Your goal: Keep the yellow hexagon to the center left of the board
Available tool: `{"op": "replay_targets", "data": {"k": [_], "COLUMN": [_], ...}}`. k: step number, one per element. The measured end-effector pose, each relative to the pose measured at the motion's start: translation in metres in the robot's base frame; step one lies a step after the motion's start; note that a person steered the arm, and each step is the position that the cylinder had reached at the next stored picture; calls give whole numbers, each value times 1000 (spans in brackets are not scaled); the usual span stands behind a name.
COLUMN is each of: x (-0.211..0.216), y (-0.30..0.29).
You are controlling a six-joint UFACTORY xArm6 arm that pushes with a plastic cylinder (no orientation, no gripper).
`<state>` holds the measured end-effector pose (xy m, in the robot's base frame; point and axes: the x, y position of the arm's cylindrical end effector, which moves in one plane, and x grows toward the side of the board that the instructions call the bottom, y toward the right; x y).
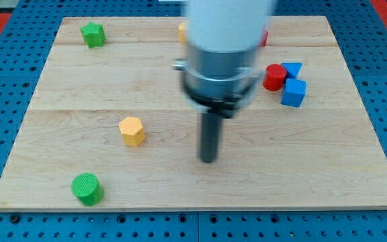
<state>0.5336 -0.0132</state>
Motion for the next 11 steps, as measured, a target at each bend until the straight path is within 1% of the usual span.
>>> {"op": "replay_targets", "data": {"k": [1, 3, 4, 5, 6, 8, 9, 10, 11], "x": [-17, -79, -103, -42, -30, -81, -112, -128, -126], "y": [-75, -178, -192, -193, -170, -148, -147, -168, -139]}}
